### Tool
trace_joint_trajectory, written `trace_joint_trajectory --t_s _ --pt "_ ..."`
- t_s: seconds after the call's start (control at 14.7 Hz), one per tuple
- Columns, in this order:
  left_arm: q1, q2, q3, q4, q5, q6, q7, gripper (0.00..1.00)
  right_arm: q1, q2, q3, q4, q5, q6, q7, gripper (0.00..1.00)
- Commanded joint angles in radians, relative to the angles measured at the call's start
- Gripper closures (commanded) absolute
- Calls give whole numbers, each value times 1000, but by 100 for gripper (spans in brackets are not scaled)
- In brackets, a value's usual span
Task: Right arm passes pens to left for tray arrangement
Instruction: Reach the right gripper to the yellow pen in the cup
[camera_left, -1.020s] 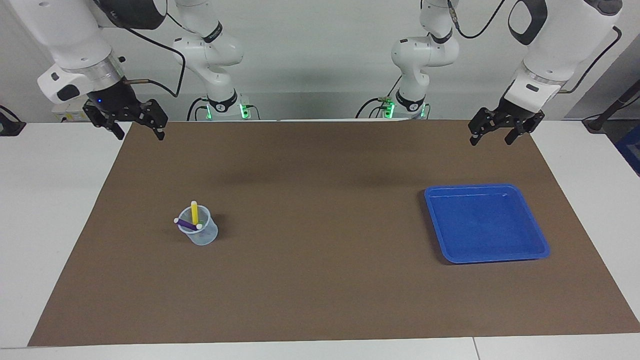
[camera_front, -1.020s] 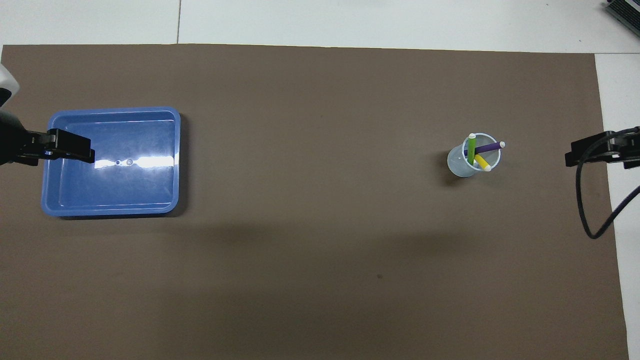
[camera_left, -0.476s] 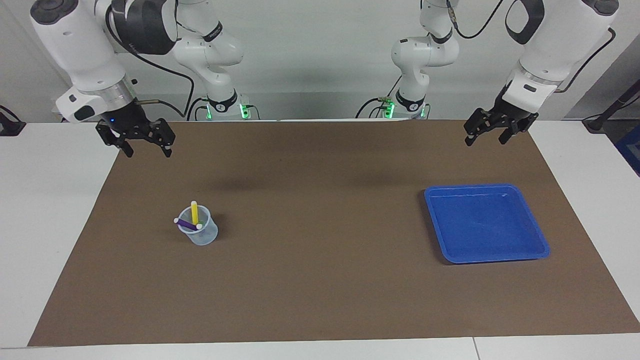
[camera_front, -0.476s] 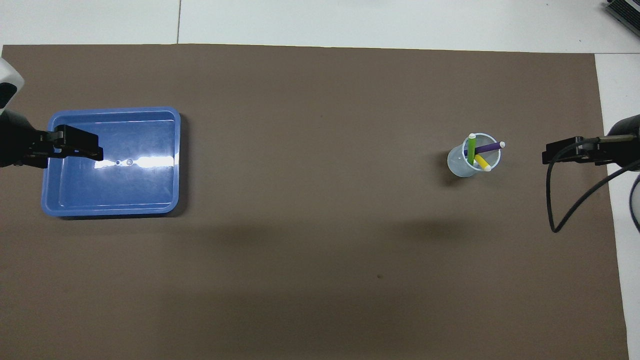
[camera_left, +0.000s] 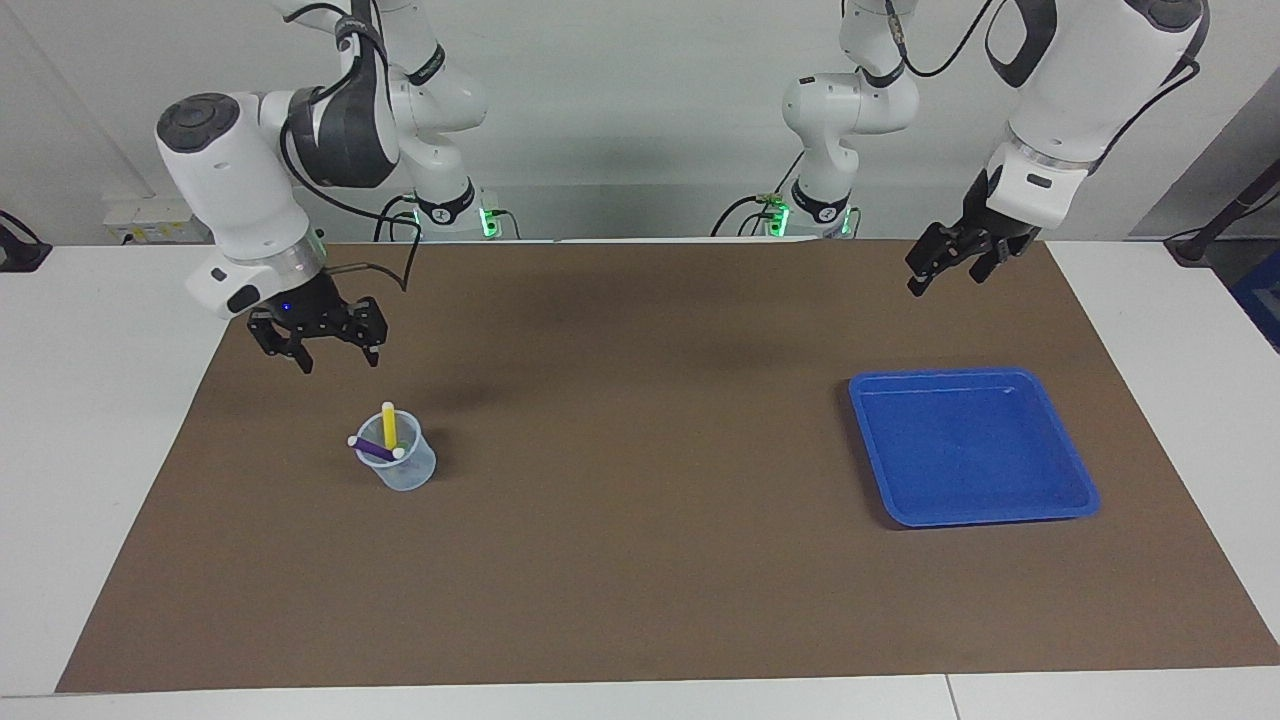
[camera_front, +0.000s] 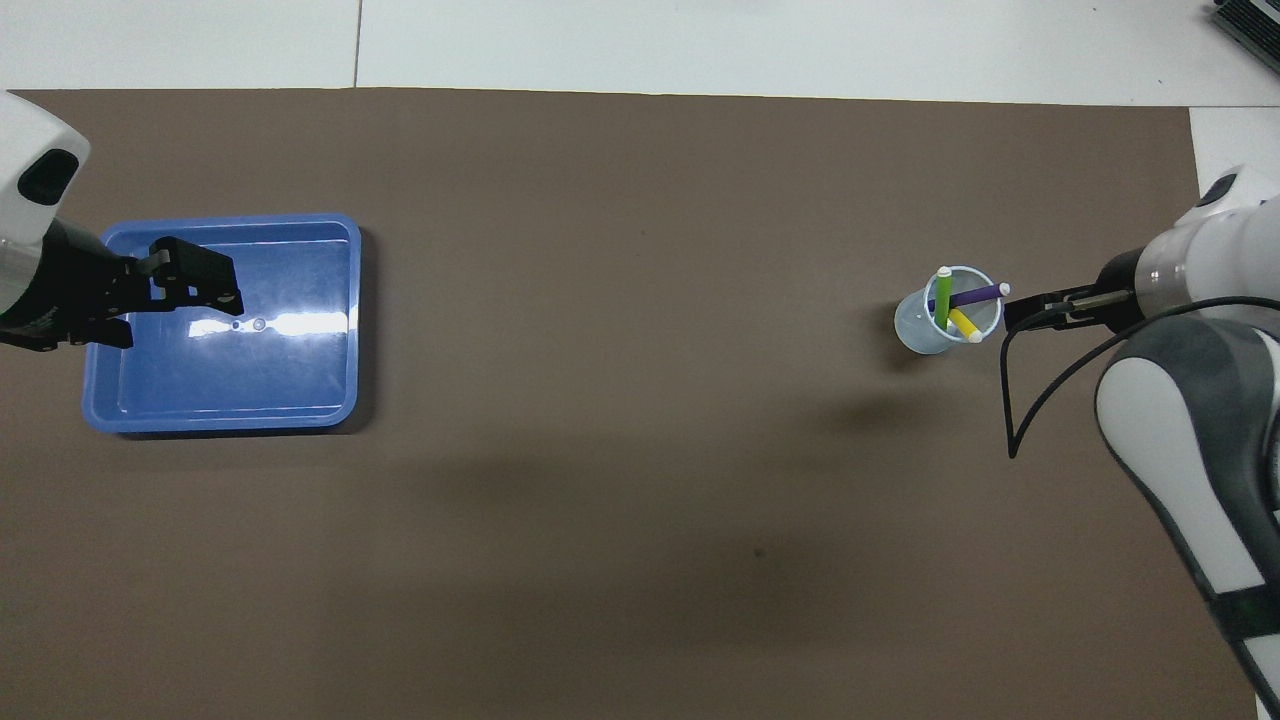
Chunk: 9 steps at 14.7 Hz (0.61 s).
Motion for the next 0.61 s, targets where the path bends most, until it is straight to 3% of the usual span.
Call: trace_joint_trajectory --t_s 0.0,0.34,0.54 --pt "-12 -30 5 -35 -13 4 -94 0 2 40 -2 -36 11 102 -64 19" --pt "-54 -32 7 -35 -10 -7 -189 0 37 80 -2 -108 11 258 -58 31" --pt "-84 -32 5 -35 -6 -7 -322 0 45 81 -2 -128 11 268 -55 35"
